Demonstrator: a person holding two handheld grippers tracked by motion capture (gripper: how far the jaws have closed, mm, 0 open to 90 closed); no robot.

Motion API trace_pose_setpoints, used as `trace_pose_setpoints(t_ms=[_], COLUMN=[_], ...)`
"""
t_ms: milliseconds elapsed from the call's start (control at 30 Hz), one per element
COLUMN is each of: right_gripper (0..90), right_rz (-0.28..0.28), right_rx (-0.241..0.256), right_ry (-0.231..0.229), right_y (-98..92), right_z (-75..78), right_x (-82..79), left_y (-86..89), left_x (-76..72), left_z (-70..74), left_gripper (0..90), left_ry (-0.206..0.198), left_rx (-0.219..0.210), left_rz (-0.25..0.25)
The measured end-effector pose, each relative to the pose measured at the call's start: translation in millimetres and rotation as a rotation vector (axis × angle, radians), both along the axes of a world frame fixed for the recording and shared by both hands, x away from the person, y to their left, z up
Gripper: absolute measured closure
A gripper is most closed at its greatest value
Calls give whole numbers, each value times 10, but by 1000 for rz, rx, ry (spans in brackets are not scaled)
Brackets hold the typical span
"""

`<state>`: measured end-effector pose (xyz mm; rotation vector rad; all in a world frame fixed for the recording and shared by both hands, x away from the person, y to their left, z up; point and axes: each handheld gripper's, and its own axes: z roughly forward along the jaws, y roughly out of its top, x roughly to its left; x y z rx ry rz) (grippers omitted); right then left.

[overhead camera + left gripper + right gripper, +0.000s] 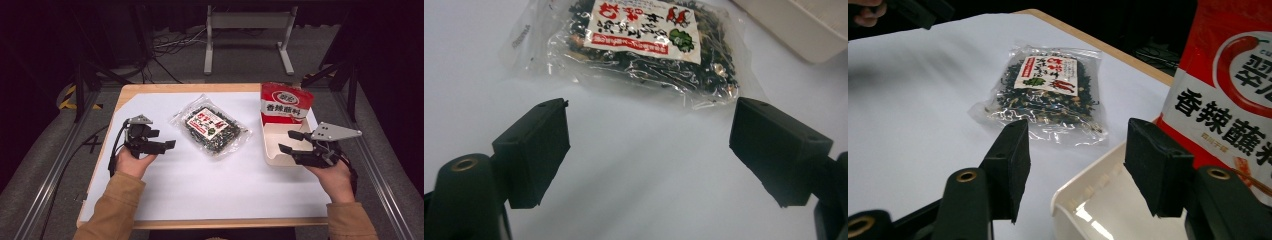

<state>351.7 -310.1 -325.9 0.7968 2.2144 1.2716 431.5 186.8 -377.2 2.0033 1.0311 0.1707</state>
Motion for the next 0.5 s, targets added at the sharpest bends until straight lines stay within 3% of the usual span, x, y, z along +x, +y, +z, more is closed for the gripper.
trace_pose_setpoints(t_ms=[133,300,333,367,500], right_gripper=[430,429,429,428,429], right_rz=[16,26,27,27,27], right_rx=[-7,3,2,3,12], right_ry=[4,12,11,12,11], right_y=[48,79,84,88,83], right_z=[-14,-26,-29,-31,-28], right_x=[-17,-44,-51,-58,-79], left_y=[63,40,22,-1,-75], left_x=[99,155,174,212,265], left_z=[48,166,178,188,214], left_gripper=[176,145,143,144,188], left_ry=[42,-1,3,33,24], left_rx=[-16,6,4,-3,4], left_rz=[21,35,31,14,7])
